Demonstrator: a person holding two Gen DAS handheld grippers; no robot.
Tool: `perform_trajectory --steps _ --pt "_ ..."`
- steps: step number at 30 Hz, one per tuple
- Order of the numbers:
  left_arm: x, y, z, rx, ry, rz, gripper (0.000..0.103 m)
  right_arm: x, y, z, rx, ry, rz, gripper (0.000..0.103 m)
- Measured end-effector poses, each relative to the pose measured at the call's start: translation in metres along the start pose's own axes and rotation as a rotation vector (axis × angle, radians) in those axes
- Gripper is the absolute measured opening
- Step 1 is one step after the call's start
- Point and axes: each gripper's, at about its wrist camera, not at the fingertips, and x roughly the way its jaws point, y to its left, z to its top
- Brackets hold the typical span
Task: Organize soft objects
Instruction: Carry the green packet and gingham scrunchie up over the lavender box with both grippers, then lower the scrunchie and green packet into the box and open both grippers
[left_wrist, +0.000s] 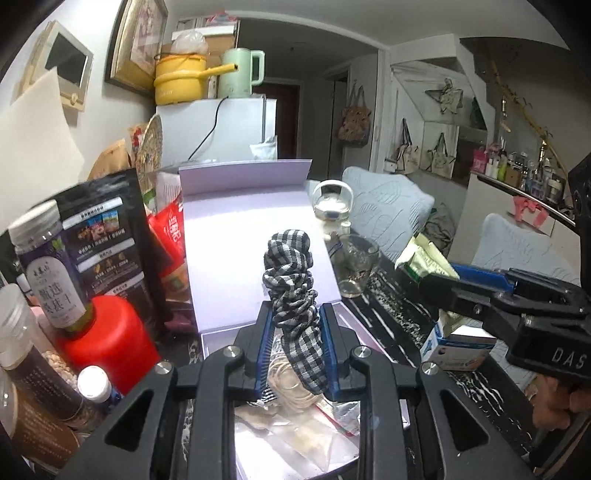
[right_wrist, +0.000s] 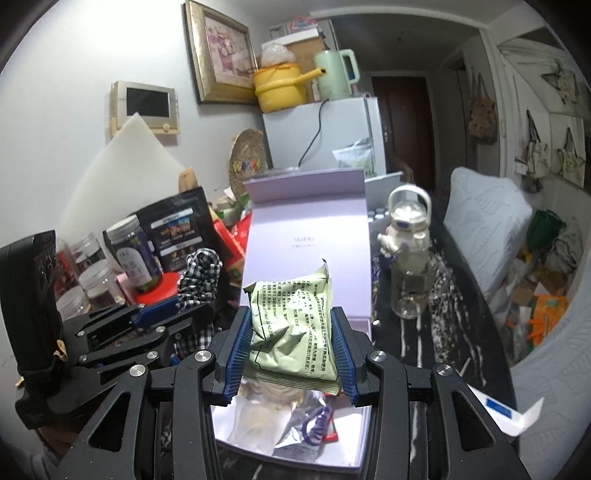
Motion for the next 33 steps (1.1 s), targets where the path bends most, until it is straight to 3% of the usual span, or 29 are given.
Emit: perform_trajectory --steps 21,33 --pt "0.08 -0.001 -0.032 0.025 0.233 0.02 0.024 0.069 -0.029 -0.027 0.038 0.201 -0.017 0.042" --pt "0.094 -0.004 -0.043 0.059 0.265 0.066 0.024 0.099 -0.043 -0.043 0.066 0.293 -0.025 0.042"
